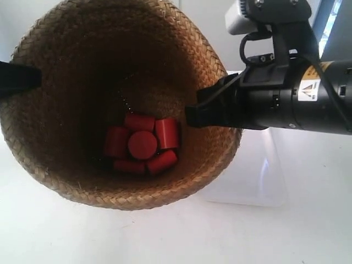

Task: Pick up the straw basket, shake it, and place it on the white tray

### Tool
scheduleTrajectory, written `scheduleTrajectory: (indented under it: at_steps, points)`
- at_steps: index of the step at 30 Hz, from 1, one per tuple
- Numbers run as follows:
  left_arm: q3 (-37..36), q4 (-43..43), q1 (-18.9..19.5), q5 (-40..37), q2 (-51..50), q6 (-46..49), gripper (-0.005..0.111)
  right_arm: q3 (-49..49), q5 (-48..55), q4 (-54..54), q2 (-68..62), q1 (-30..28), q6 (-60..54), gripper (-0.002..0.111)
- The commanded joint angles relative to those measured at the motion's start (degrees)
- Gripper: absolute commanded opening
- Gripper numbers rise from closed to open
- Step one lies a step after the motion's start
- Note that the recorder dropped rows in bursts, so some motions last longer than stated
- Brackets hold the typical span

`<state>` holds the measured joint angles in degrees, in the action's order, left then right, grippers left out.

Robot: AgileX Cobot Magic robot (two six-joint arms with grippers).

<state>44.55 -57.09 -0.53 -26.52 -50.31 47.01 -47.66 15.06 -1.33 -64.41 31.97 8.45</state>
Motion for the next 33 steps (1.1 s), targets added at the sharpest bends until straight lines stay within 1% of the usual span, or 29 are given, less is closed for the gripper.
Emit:
scheduleTrajectory:
  at_steps: [1,7,9,10,11,13,16,22,24,26,27,28,29,30,31,32,33]
  points:
    - [0.2,-2.3,-0.2,-3.2,2.3,1.5,0.000,-0.2,3.8,1.3,-0.3,0.2,-0.5,0.000]
    - [0.2,-0.6,-0.2,-4.4,3.8,-1.1,0.000,-0.6,5.2,1.3,-3.1,0.0,-0.3,0.000]
    - [0.2,4.6,-0.2,-5.6,4.0,-3.4,0.000,-1.6,6.8,1.3,-2.7,0.0,-0.3,0.000]
    - [0.2,8.2,-0.2,-4.9,4.0,-6.5,0.000,-1.7,6.5,1.3,-2.6,0.0,-0.4,0.000]
    - [0.2,9.4,-0.2,-4.4,4.0,-8.0,0.000,-1.7,6.5,1.3,-2.6,0.0,-0.6,0.000]
    - [0.2,9.4,-0.2,-4.2,4.0,-8.3,0.000,-1.7,7.0,1.3,-3.6,0.0,-0.9,0.000]
    - [0.2,9.4,-0.2,-4.5,4.0,-8.3,0.000,-0.7,2.4,1.0,-4.0,0.0,-0.9,0.000]
    - [0.2,11.0,-0.2,-6.3,3.7,-8.4,0.000,-0.4,2.4,1.0,-4.1,0.0,-0.6,0.000]
    - [2.9,9.1,-0.2,-9.3,4.8,-11.9,0.000,-5.2,10.4,-0.4,-1.5,0.0,-0.7,0.000]
    - [7.0,7.0,-0.2,-13.6,6.7,-12.3,0.000,-10.6,17.4,-0.9,2.5,0.0,-0.7,0.000]
    - [8.6,6.5,-0.2,-14.7,7.6,-12.3,0.000,-12.5,19.5,-1.8,4.4,0.0,-0.7,0.000]
    - [9.6,6.1,-0.2,-14.9,8.5,-11.7,0.000,-12.7,18.0,-3.6,6.9,0.4,-1.7,0.000]
    - [8.4,6.2,-0.2,-12.0,8.7,-8.1,0.000,-10.2,13.6,-2.9,7.4,0.9,-3.4,0.000]
    - [5.8,6.6,-0.2,-8.4,8.3,-6.5,0.000,-6.9,8.4,-2.2,6.2,1.0,-3.7,0.000]
    - [2.8,6.6,-0.2,-5.4,6.3,-8.9,0.000,-4.0,8.5,-1.4,2.4,0.7,-3.6,0.000]
    - [2.0,8.2,-0.1,-5.2,4.7,-13.1,0.000,-4.3,12.3,-1.2,0.3,0.0,-2.0,0.000]
    - [2.5,9.2,-0.1,-6.5,4.4,-14.0,0.000,-5.2,14.4,-1.4,-0.3,-0.6,-1.4,0.000]
